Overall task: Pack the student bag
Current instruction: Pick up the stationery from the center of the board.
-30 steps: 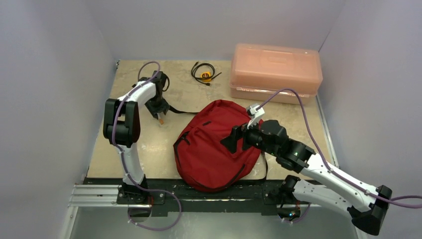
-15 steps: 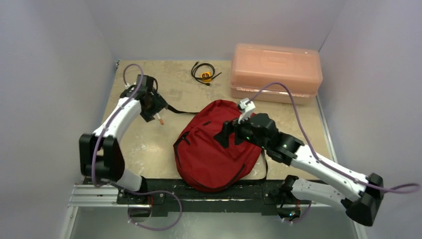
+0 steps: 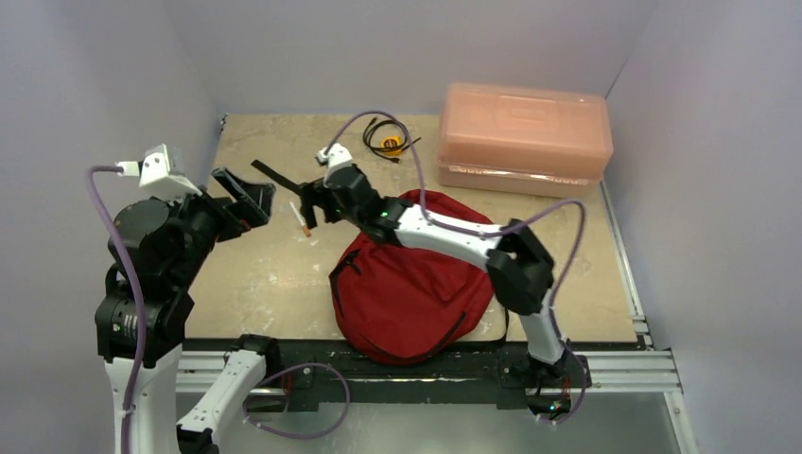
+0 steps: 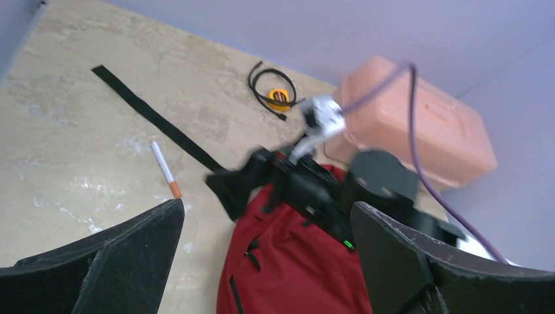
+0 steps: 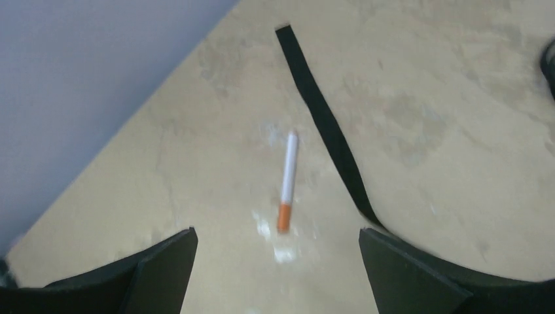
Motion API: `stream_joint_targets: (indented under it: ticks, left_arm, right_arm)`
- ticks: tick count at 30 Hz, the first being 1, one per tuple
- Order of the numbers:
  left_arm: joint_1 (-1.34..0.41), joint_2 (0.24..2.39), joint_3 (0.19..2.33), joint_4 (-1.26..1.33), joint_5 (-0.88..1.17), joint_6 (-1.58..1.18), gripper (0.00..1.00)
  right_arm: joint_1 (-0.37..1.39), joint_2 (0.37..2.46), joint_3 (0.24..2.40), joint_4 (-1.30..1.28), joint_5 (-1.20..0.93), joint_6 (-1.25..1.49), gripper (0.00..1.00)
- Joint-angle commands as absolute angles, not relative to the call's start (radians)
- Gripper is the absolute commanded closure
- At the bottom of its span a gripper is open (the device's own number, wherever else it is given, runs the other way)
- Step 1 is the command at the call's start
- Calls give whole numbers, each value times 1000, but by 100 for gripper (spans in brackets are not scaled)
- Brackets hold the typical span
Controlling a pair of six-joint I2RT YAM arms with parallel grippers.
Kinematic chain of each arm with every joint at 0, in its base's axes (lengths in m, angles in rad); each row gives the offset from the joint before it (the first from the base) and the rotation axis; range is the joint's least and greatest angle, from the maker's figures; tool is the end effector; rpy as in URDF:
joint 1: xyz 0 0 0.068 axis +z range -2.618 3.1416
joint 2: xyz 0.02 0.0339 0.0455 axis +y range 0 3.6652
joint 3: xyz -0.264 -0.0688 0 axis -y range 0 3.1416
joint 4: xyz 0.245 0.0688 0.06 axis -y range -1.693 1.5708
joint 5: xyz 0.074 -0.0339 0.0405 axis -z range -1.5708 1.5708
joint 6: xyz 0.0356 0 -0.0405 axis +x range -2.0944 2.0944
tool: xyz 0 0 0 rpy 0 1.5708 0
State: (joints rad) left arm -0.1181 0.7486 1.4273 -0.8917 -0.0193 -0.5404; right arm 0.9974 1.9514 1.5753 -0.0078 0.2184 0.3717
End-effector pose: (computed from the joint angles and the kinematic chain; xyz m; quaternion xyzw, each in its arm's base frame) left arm 0.0862 -0.0095 0.4705 -0.1690 0.7597 -0.1959 0.5966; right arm 0.2608 0.3897 0.2837 -0.1956 0.8028 0.2815 0.4878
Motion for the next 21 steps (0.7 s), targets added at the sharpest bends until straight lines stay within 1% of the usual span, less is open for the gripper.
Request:
stream_joint_targets:
  ticks: [1,3,6,9,11,15,17,18,19,21]
  left_arm:
    - [-112,727,1410,-1013,134,-493,0]
    - [-112,699,1402,-1026,173,-500,0]
    - [-112,663,1379,-1033,218,-499,0]
    - [-112,638,1355,-1047,247,-488,0]
    - [-112,624,1342,-1052,270,-480,0]
    - [-112,606,1329,-1054,304,-477,0]
    - [-112,599,1330,-1055,308,-475,0]
    - [-112,596,1331,-1053,311,-475,0]
    - [-112,596,1334,-1053,317,-476,0]
    - [-112,597,1343,-1052,334,-476,0]
  right_arm:
    - [1030,2213,1915,-94,344,303,1]
    - [1039,2330,2060,-133,371,292,2]
    - [1040,2478,2222,-162,366,265,4]
    - [1040,2598,2371,-199,377,228,9]
    - [1040,2642,2413,-201,376,215,11]
    - [1040,2685,2416,-199,371,211,19]
    - [1040,2700,2408,-209,360,212,26]
    - [1039,2708,2404,-212,338,213,33]
    - [1039,2720,2406,-226,315,215,39]
    - [1039,2736,2414,-266,272,233,57]
